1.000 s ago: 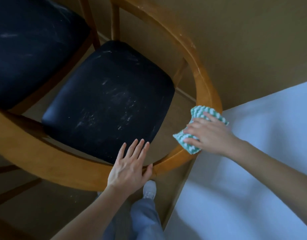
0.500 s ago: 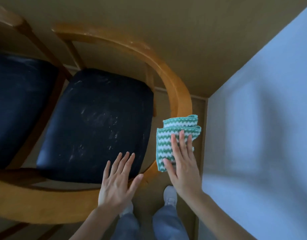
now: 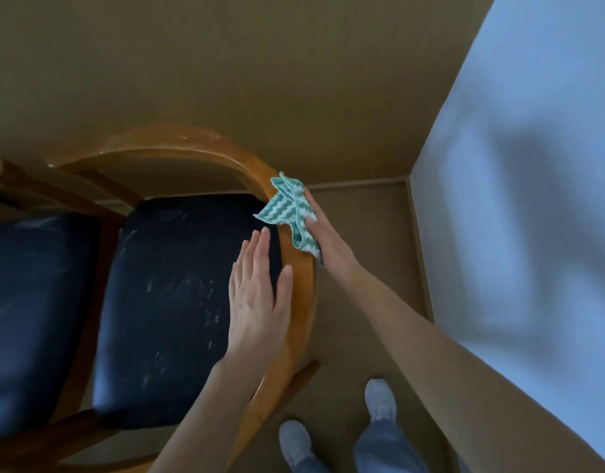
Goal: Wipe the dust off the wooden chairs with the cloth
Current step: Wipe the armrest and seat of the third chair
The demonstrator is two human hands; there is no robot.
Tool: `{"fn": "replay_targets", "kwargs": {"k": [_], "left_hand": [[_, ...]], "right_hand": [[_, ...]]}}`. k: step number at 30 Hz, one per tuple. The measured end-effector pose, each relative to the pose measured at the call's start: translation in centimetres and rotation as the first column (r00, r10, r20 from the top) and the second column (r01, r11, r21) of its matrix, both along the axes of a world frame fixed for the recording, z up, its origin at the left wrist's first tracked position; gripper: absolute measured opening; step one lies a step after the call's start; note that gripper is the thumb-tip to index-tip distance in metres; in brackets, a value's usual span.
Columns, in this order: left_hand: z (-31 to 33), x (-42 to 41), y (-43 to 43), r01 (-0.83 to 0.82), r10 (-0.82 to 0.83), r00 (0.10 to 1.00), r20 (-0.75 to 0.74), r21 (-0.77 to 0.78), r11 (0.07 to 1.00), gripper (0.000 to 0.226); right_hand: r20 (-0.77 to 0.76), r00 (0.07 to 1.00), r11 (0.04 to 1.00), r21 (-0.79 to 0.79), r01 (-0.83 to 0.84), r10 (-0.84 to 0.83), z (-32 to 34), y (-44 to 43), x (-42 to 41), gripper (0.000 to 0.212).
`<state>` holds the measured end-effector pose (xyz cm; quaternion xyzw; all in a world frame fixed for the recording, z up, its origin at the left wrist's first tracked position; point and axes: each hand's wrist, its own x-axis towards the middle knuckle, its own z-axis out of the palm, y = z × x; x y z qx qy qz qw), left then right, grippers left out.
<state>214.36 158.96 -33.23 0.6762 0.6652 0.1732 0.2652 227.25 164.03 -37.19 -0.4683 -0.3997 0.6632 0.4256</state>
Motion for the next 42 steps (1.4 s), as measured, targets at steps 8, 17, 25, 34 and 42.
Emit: {"fn": "replay_targets", "kwargs": {"k": [8,17,25,34,42], "left_hand": [[-0.4,2.9,4.5,0.015,-0.015,0.994,-0.112,-0.005,1.000,0.052],[-2.1,4.2,4.4,0.018,0.019,0.973,-0.229,0.159,0.987,0.055],[-2.2,4.1,4.3,-0.010,0.033,0.982,-0.184,0.126,0.992,0.050],[-2.2,4.1,4.2,-0.010,0.032,0.983,-0.182,0.122,0.992,0.050],[-2.2,4.1,4.4,-0.017,0.040,0.984,-0.176,0.128,0.992,0.050]], "right_hand": [[-0.289,0.956,0.989,-0.148,0.002,-0.045,-2.5,-7.3,0.1,0.059],[-0.221,0.975,0.982,-0.185,-0.029,-0.013,-2.8,3.3,3.0,0.042],[-0.150,0.979,0.989,-0.024,-0.144,0.139,-2.2,9.9,1.2,0.044],[-0.241,0.970,1.000,0.010,-0.012,0.014,-5.4,-2.4,0.5,0.047],[-0.140,0.990,0.999,-0.028,-0.031,0.027,-5.1,2.0,0.8,0.047]]}}
